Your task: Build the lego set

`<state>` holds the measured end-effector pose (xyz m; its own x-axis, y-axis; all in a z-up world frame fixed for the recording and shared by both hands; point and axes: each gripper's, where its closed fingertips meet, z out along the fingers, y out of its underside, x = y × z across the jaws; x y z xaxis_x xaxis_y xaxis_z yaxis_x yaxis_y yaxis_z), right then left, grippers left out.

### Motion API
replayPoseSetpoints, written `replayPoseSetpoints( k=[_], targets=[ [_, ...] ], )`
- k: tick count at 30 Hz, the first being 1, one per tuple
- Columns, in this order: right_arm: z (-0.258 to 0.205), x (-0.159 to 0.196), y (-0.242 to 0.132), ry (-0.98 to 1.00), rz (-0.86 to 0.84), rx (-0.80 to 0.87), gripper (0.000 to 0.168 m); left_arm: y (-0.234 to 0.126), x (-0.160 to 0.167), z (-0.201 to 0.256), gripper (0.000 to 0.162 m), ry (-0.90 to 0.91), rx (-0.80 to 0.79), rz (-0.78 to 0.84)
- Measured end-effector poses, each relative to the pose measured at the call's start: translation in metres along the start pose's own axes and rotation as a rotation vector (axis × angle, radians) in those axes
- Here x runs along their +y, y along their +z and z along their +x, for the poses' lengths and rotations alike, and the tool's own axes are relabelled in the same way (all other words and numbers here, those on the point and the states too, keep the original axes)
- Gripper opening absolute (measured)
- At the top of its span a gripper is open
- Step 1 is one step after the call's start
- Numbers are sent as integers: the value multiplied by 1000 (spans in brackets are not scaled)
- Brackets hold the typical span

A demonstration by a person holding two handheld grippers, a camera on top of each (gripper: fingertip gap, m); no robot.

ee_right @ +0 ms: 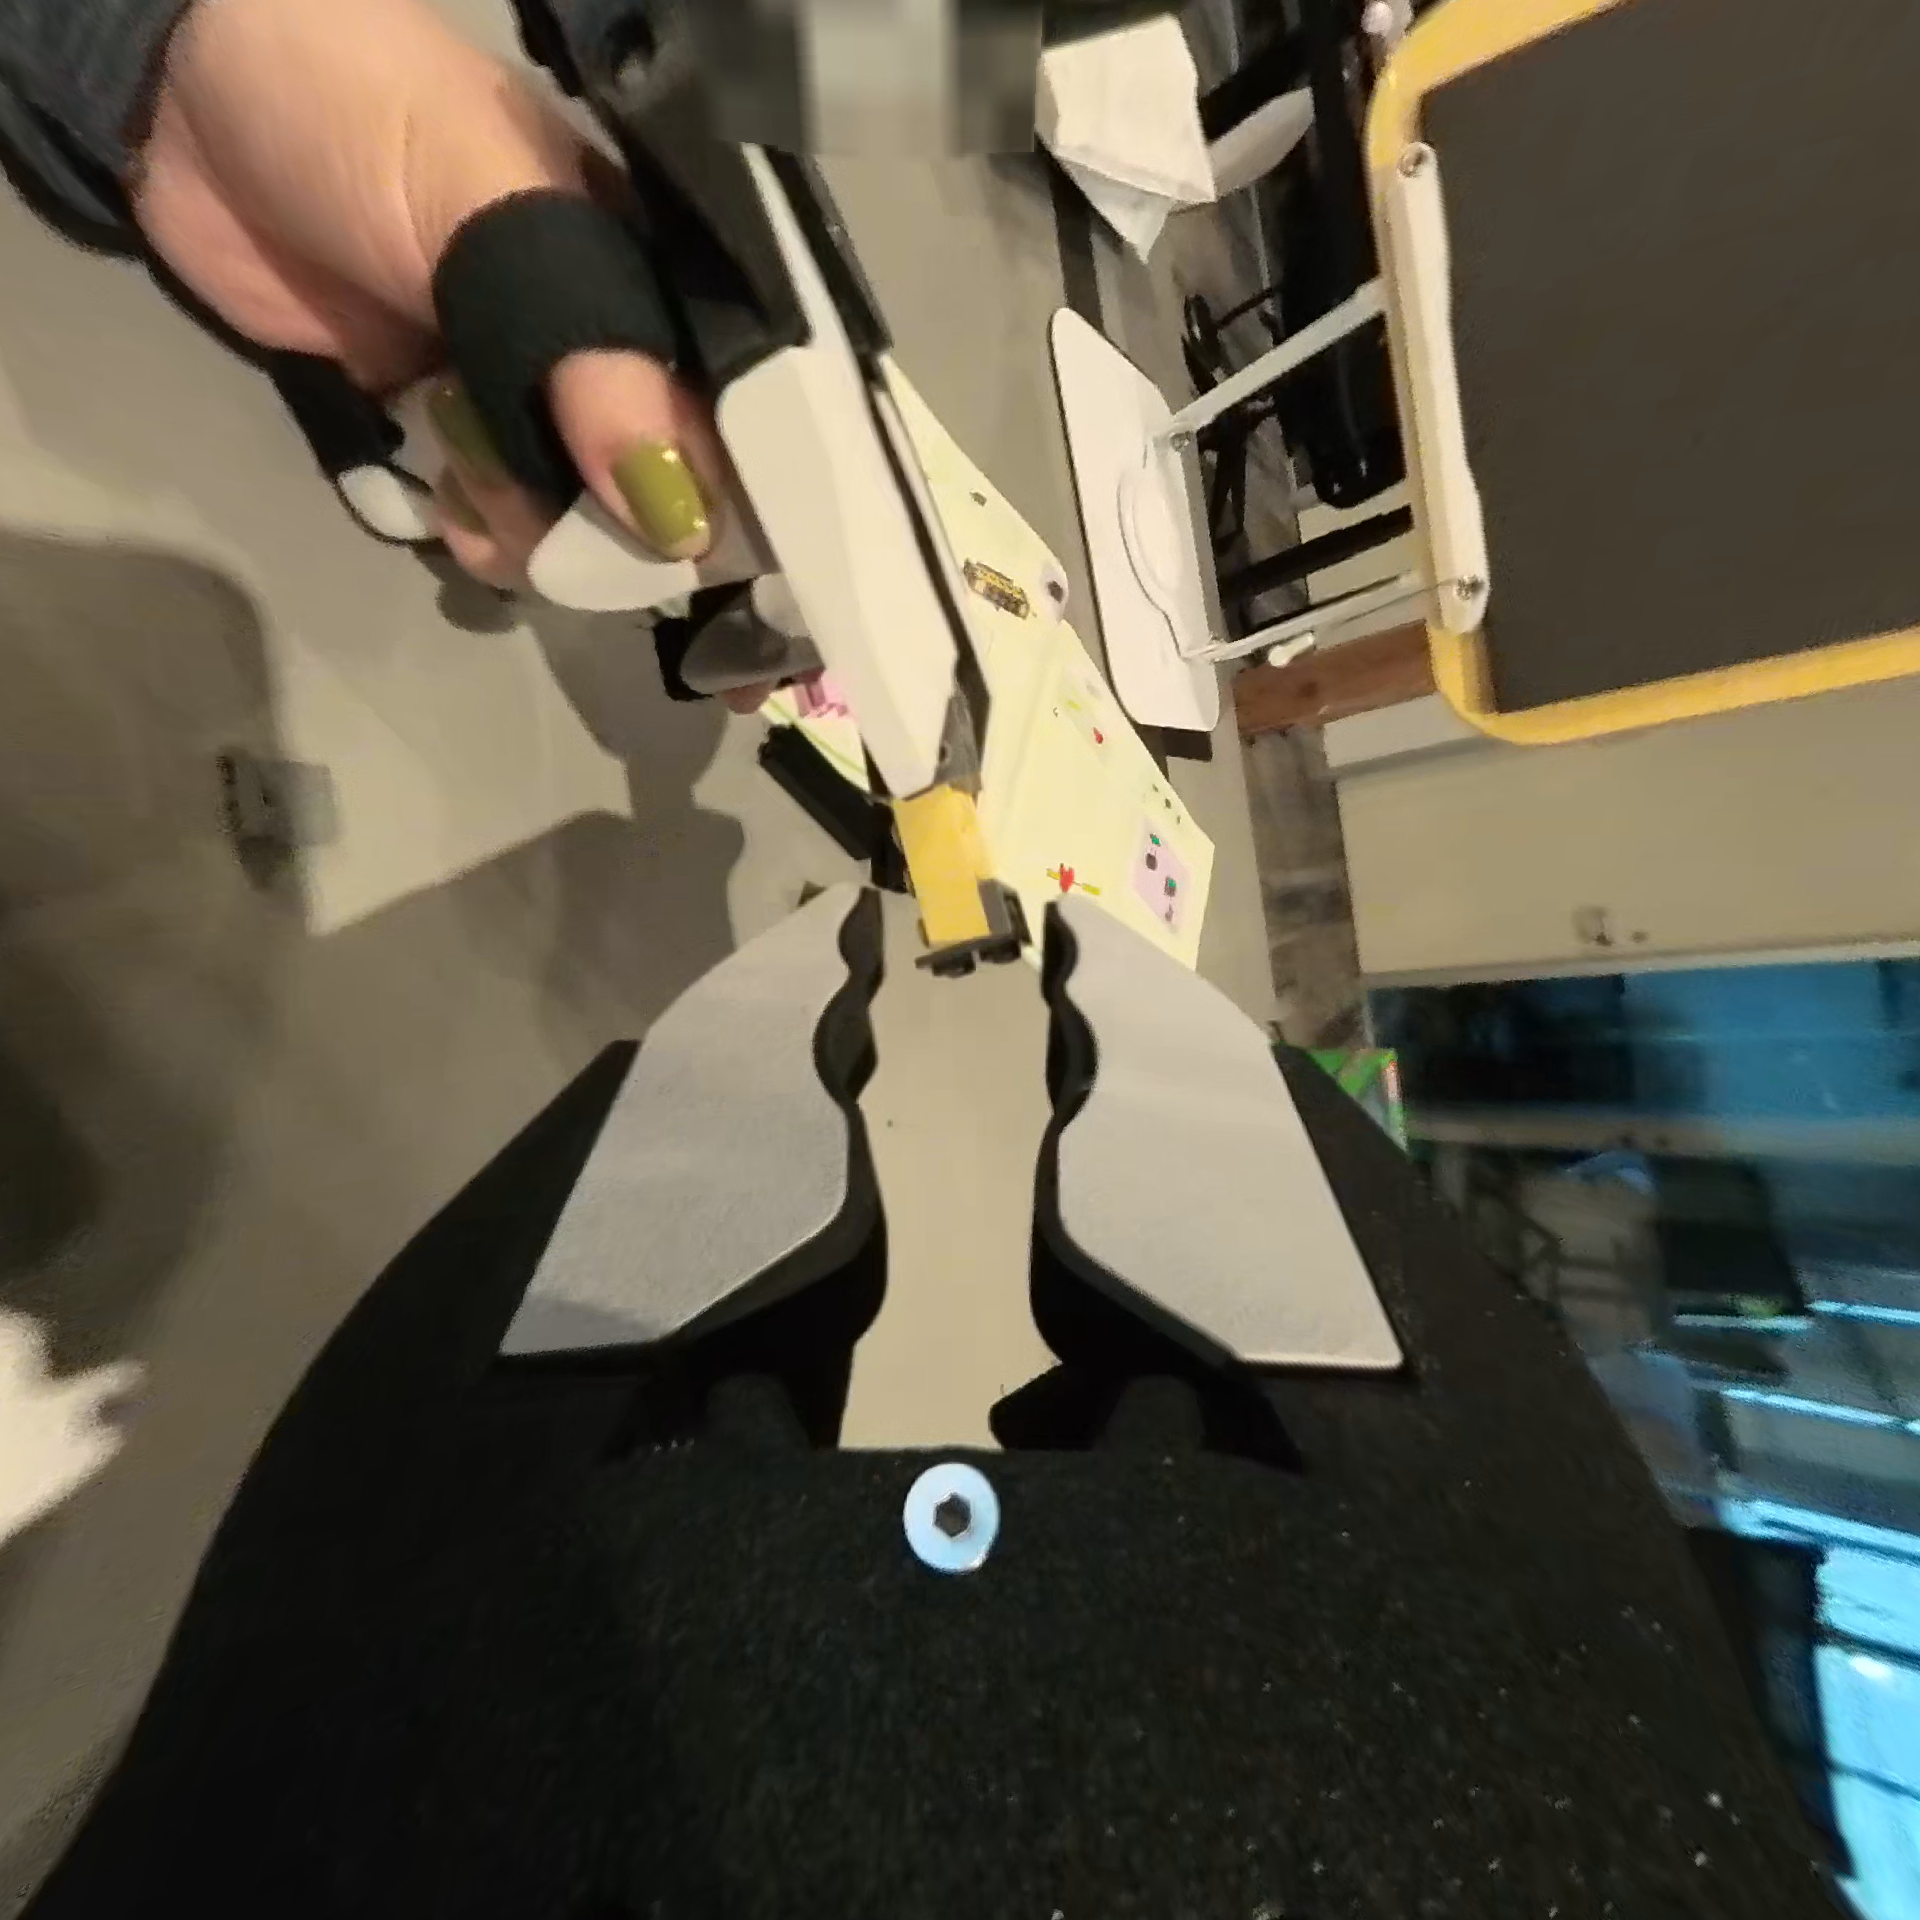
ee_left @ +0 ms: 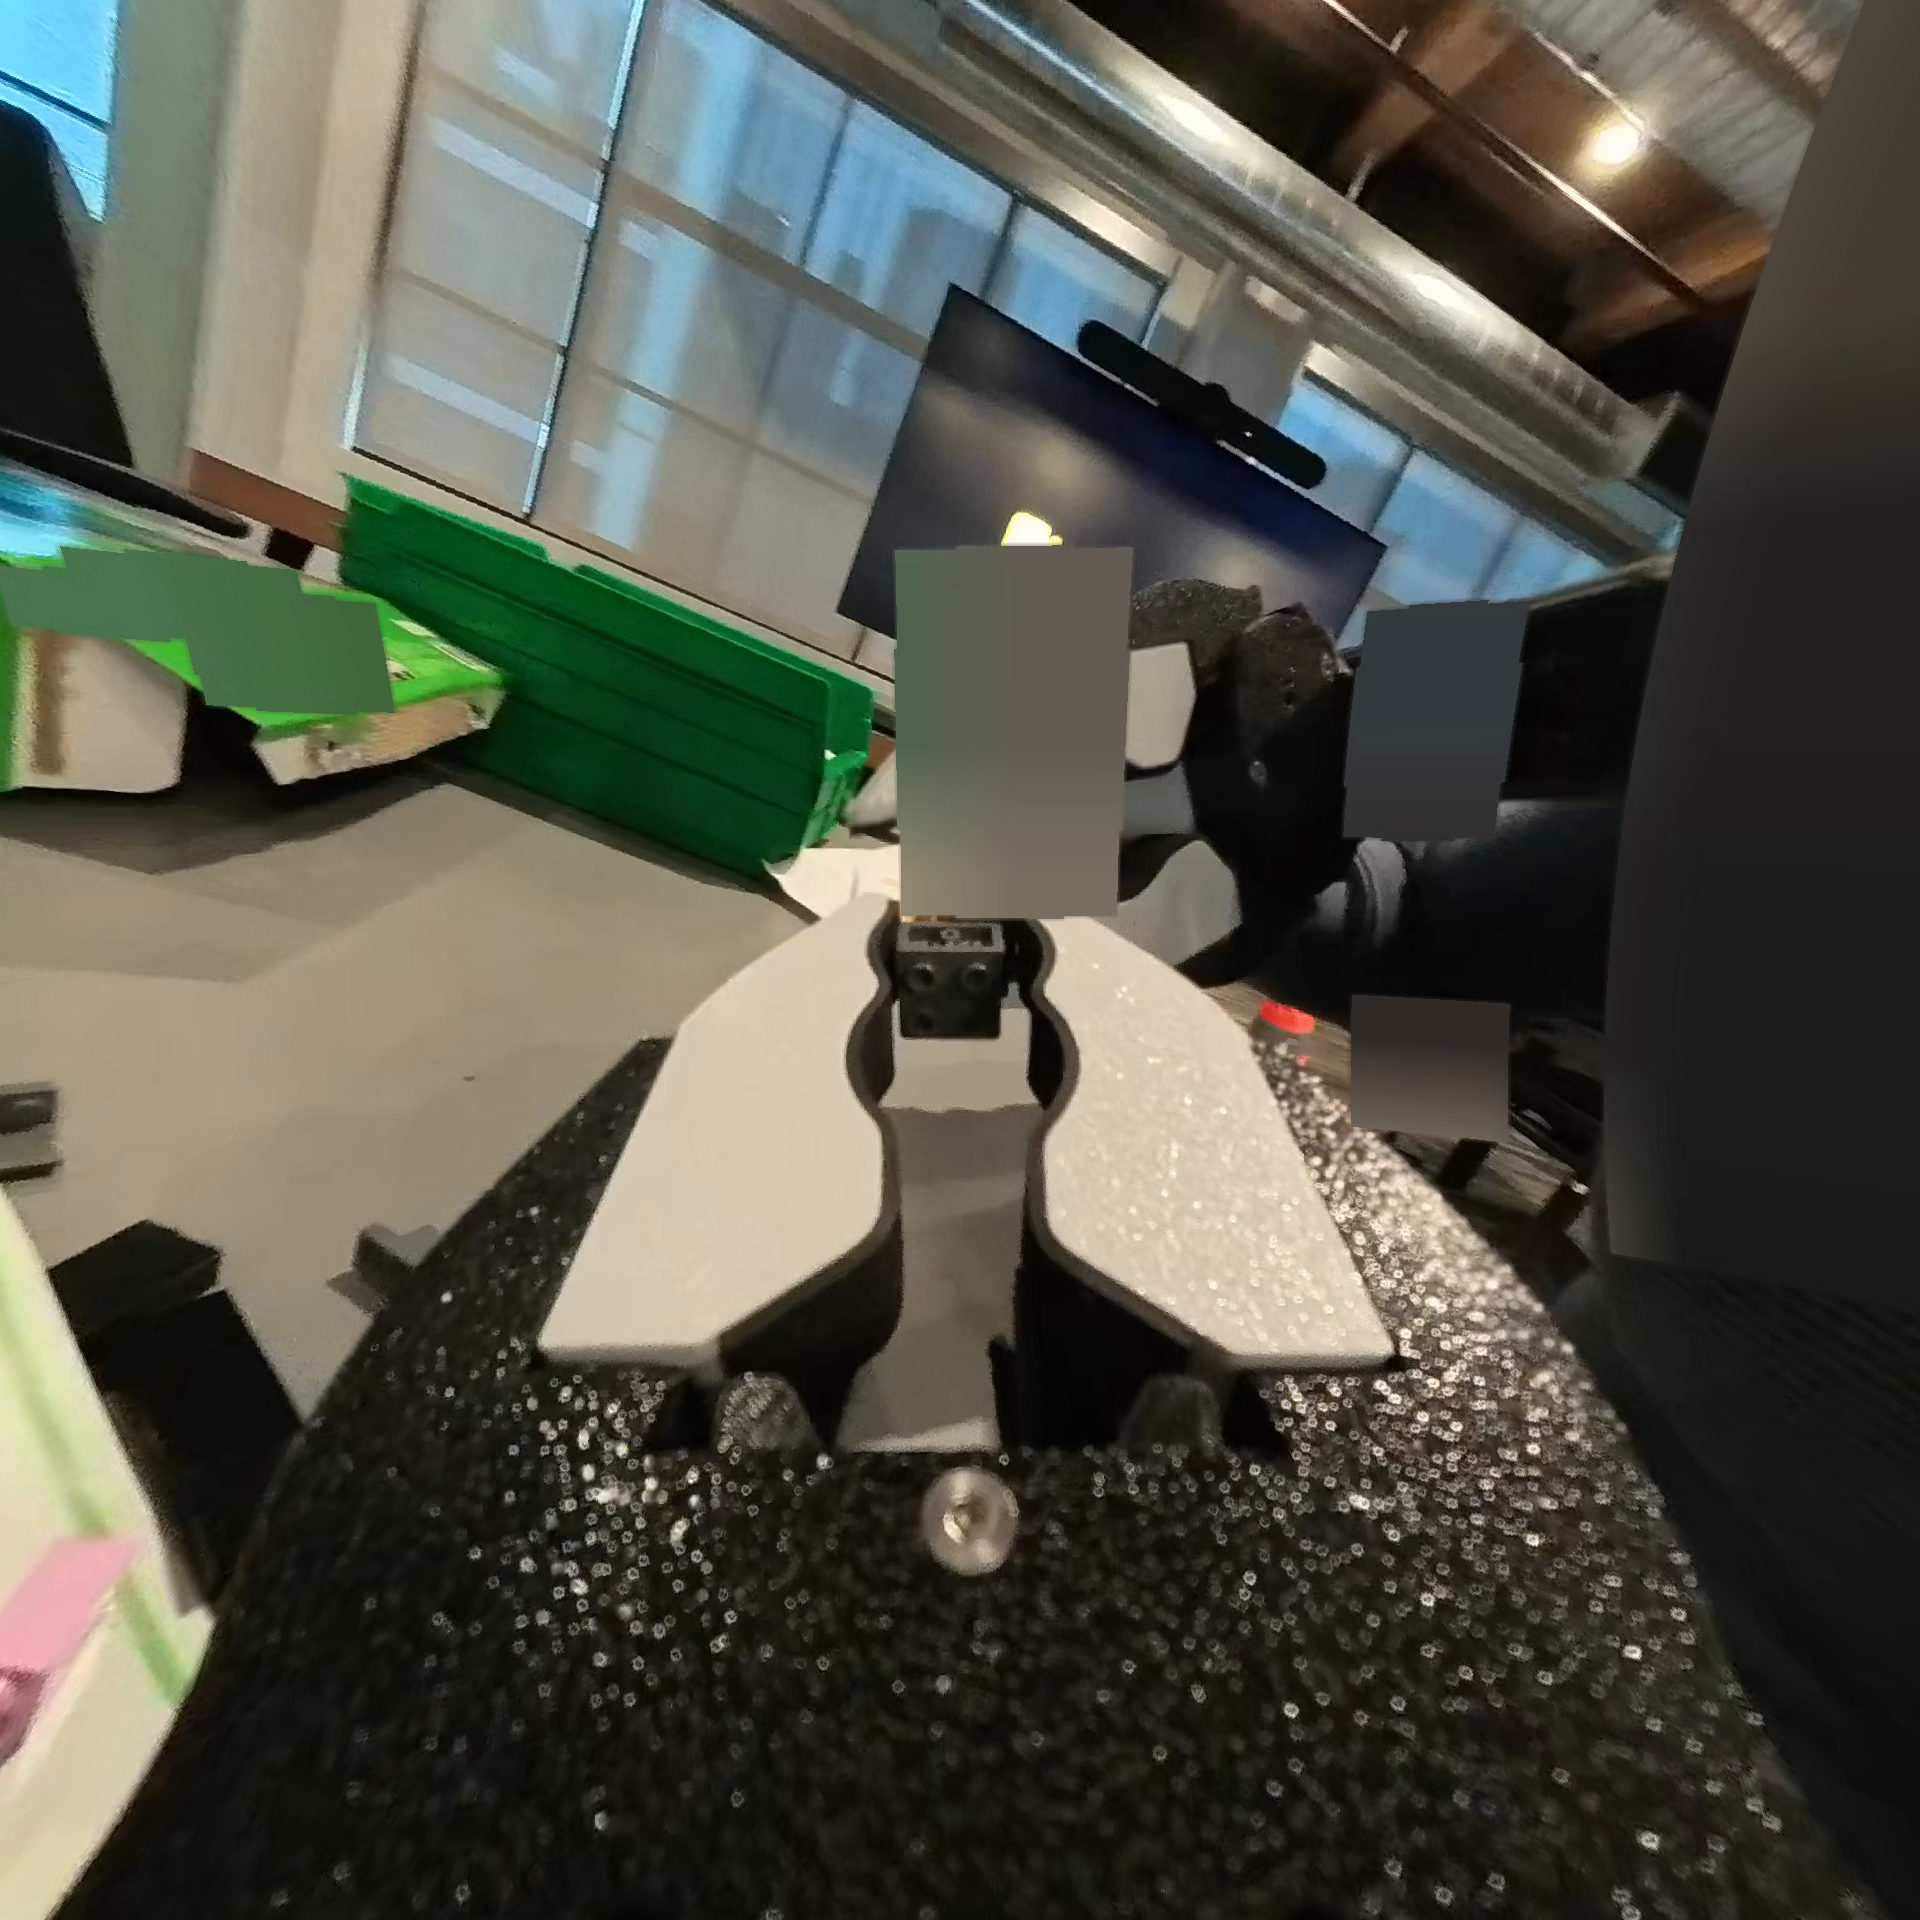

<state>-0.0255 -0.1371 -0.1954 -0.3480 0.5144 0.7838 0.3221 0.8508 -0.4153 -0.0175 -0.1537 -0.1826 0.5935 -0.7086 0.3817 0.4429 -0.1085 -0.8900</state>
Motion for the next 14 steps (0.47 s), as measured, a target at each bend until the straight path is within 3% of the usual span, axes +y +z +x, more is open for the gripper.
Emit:
replayPoseSetpoints(
  k=[2, 9, 14],
  targets=[
    [0, 0, 0, -39, -6, 18, 21, 1, 2, 1, 21, -7, 12, -8],
    [-3, 3, -2, 1, -2, -24, 19, 3, 4, 4, 28, 20, 15, -25],
    [-2, 6, -5, 59, 23, -56, 18, 7, 9, 5, 51, 122, -26, -71]
  ],
)
